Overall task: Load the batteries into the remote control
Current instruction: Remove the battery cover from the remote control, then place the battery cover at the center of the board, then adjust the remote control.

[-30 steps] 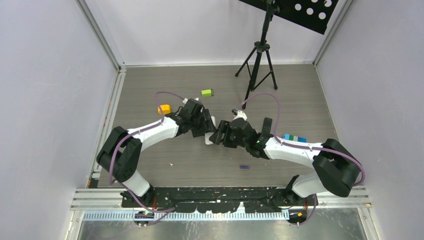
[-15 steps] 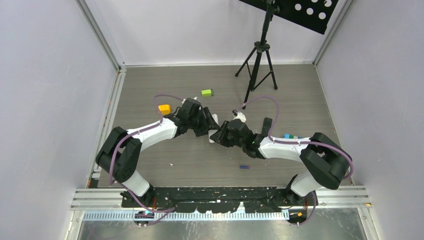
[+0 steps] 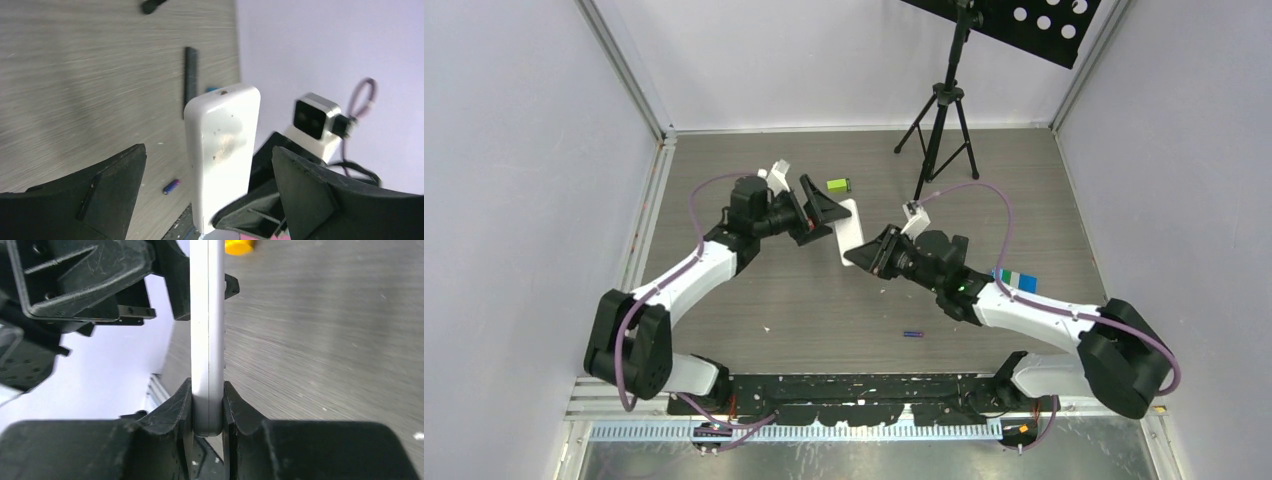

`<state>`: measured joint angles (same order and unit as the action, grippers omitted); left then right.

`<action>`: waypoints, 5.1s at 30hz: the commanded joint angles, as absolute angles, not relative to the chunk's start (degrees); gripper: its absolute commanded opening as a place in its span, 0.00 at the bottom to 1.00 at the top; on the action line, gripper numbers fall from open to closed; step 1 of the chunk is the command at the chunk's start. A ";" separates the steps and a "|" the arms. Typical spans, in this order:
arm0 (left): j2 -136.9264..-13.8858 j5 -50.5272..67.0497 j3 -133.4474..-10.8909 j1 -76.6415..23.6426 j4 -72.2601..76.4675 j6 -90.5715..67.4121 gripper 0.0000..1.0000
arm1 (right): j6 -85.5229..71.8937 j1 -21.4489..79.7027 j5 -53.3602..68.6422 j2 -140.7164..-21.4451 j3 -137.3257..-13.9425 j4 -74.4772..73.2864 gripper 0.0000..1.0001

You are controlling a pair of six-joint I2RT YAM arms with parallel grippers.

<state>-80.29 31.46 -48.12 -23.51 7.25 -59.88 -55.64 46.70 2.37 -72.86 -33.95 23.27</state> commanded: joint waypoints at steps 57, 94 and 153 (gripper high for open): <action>-72.94 47.06 -53.76 -18.54 26.41 -74.56 0.00 | -66.35 40.78 25.47 -81.91 -34.28 52.94 0.19; -70.22 32.10 -46.34 -18.54 27.15 -60.88 0.00 | -82.51 40.91 15.25 -82.09 -31.89 49.25 0.39; -69.47 40.06 -40.31 -18.63 25.96 -45.81 0.00 | -57.87 34.93 6.53 -67.63 -30.78 11.68 0.73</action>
<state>-72.05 37.54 -38.50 -18.74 20.36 -42.87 -60.36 34.87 3.01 -75.75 -30.46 3.07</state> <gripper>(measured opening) 0.229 0.697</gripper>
